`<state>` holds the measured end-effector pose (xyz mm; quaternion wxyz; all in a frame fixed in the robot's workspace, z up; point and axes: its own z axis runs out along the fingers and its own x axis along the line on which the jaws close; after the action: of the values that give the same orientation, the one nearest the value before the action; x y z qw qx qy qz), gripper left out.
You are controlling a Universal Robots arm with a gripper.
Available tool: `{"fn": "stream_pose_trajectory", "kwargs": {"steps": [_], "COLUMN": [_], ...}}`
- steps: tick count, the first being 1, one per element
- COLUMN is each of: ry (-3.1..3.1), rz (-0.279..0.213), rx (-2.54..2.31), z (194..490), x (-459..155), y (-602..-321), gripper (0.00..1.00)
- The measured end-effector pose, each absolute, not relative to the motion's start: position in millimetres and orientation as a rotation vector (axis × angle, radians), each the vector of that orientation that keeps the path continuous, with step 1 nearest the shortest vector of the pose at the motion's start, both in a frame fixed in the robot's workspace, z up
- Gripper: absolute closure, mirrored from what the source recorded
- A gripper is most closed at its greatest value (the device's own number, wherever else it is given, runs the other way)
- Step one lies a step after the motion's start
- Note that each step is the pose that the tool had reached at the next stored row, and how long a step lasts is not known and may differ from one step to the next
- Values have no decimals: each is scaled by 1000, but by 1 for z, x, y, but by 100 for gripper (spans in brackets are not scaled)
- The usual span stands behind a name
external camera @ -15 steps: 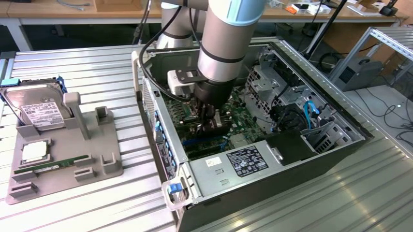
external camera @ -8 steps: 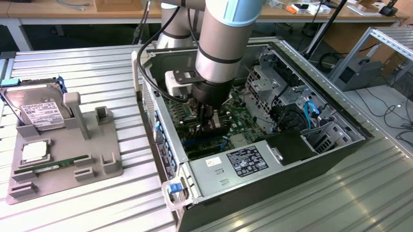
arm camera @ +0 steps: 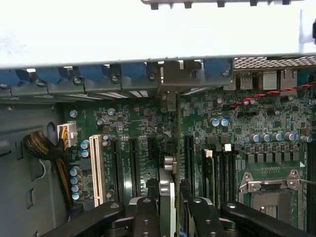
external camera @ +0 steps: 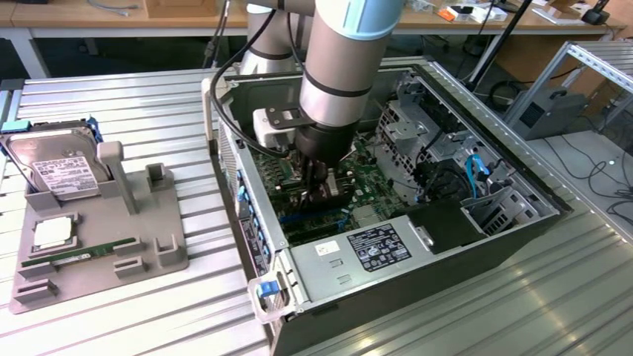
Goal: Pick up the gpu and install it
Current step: 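Insert the gpu into the slot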
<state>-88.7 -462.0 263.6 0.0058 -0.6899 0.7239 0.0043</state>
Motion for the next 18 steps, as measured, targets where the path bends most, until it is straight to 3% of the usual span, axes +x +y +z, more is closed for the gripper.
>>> {"fn": "stream_pose_trajectory", "kwargs": {"steps": [18], "ry": [2210], "rz": [14], "rx": [-2216], "z": [262], "x": [-89], "y": [-460], "gripper": [73]}}
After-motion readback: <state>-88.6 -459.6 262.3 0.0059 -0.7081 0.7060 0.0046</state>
